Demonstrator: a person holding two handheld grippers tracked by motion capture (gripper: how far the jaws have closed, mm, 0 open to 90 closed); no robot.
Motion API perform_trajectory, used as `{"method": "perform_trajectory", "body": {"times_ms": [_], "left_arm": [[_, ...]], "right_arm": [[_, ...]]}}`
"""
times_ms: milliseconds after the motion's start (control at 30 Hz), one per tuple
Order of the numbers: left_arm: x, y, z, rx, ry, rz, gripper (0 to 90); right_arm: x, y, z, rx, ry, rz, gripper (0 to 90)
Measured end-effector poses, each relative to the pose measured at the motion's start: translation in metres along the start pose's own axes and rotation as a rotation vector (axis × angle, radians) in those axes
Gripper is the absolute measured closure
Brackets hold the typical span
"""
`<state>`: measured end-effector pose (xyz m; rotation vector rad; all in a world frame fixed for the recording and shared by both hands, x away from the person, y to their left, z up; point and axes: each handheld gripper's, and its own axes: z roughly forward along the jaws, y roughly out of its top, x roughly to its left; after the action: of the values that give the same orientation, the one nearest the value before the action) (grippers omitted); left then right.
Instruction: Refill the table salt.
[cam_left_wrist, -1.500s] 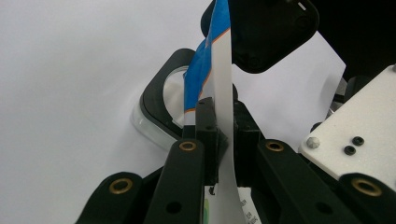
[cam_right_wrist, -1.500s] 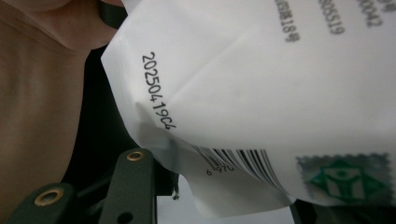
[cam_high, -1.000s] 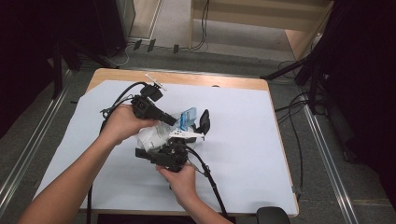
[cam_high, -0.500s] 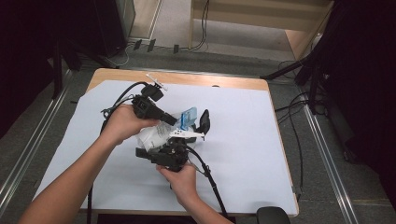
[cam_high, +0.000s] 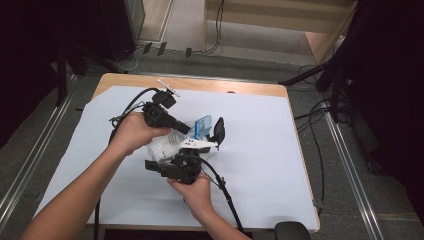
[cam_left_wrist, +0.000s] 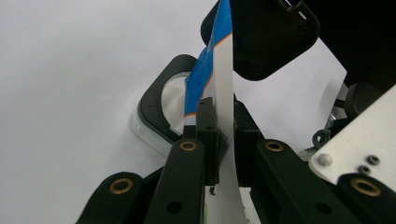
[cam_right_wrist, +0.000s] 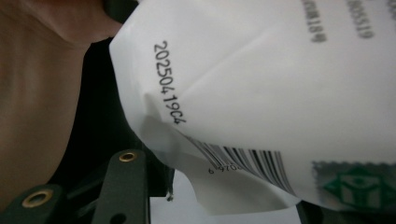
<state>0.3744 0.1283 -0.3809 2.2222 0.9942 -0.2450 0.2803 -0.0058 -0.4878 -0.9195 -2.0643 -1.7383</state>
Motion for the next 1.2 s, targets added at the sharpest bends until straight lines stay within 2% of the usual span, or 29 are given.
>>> {"method": "perform_trajectory", "body": {"times_ms": [300, 467, 600, 1200], "left_arm": [[0.0007, 0.0004, 0.0011, -0.003, 0.001, -0.005, 86.2], [0.0006, 0.0009, 0.0011, -0.005, -0.002, -0.008, 86.2], [-0.0005, 0.0014, 0.0007, -0.006, 0.000, -0.004, 85.9], [0.0006, 0.0004, -0.0013, -0.010, -0.015, 0.008, 82.8]], "right_arm": [[-0.0008, 0.0001, 0.0004, 0.014, -0.010, -0.012, 54.8], [-0.0023, 0.0006, 0.0000, 0.014, -0.005, 0.005, 57.8], [-0.0038, 0.0008, -0.0012, 0.004, 0.010, 0.036, 59.9], [-0.0042, 0.0014, -0.0026, -0.009, 0.035, 0.058, 60.7]]}}
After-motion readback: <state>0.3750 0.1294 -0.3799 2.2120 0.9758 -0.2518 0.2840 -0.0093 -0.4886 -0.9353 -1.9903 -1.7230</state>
